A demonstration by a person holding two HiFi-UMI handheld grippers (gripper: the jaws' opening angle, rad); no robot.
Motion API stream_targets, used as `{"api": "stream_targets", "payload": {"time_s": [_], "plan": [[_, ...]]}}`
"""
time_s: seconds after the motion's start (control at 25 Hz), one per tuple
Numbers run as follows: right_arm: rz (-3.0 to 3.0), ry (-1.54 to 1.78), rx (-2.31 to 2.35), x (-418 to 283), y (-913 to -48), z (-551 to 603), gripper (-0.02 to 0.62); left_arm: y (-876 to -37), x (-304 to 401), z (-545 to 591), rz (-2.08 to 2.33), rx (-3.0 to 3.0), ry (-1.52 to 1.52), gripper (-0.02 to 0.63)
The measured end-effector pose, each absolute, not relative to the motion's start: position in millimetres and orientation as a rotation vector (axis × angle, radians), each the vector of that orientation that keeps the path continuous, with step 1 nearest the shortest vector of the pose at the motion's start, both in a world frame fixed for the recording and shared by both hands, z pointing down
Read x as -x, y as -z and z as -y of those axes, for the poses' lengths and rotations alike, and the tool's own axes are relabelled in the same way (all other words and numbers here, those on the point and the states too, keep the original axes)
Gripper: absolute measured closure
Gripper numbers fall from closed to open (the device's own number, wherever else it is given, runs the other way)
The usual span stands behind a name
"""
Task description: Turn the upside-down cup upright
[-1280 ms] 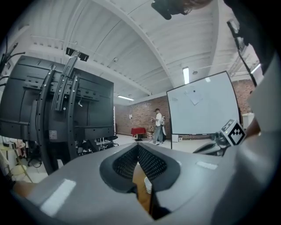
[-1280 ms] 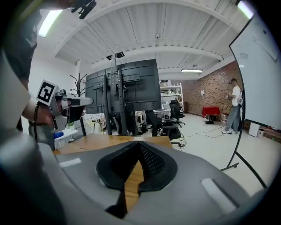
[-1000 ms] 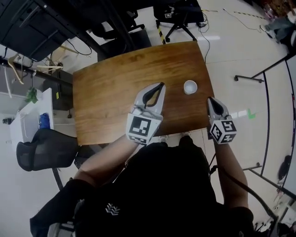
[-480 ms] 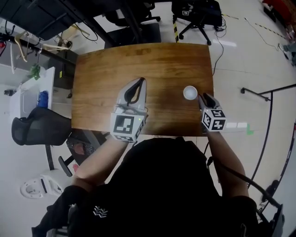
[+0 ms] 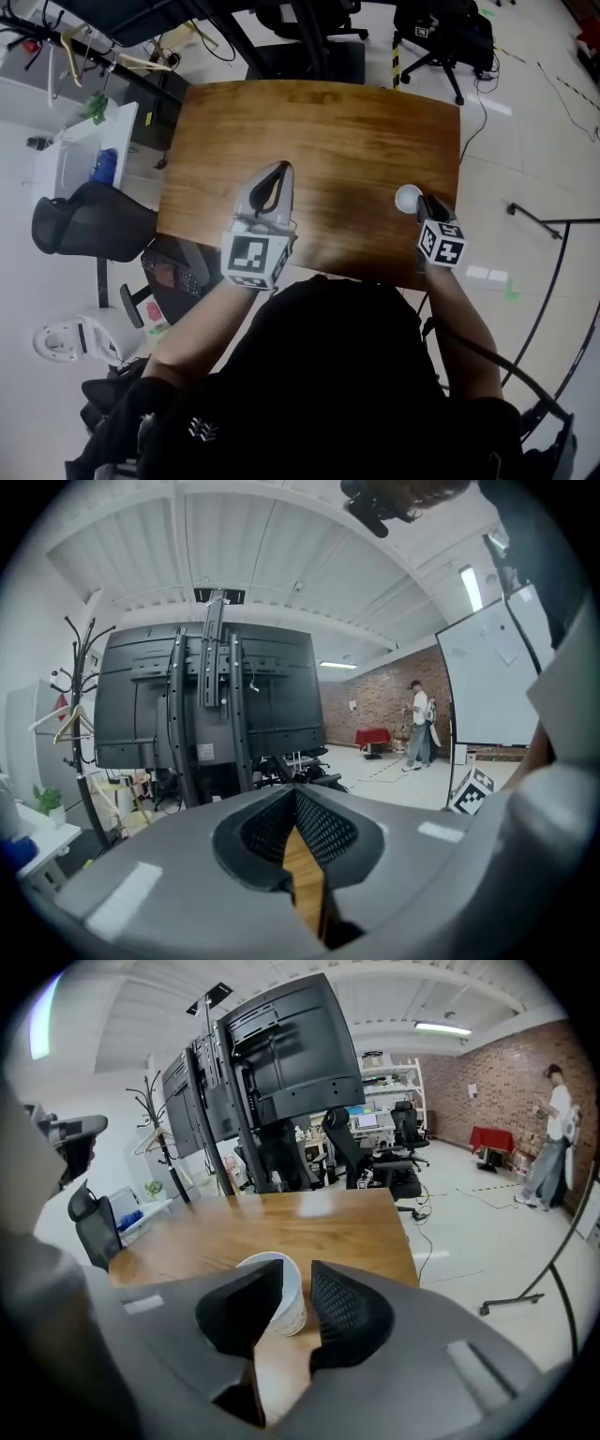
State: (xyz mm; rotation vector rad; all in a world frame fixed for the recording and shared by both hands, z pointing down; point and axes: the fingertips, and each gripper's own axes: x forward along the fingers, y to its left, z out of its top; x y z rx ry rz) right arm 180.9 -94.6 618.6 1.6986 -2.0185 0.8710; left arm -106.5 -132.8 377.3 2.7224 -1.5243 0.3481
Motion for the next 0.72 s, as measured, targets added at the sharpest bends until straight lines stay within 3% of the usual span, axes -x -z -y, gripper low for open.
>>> {"api": "stream_targets", "payload": {"time_s": [0.16, 0.56, 0.72], "plan": [[1.999, -0.889, -1.705, -183.9, -623.6, 95.4, 0.532, -371.5, 109.9, 134.0, 1.549, -2.72, -0.337, 0.606], [1.995, -0.98, -1.636, -176.6, -637.6, 95.1, 0.54, -371.7, 112.2, 133.2, 1.567, -2.708, -0.345, 0.606], [1.975, -0.862, -1.651, -181.5, -631.3, 94.7, 0.571, -372.8, 118.3, 130.8, 1.571, -2.701, -0.368, 0.606]]}}
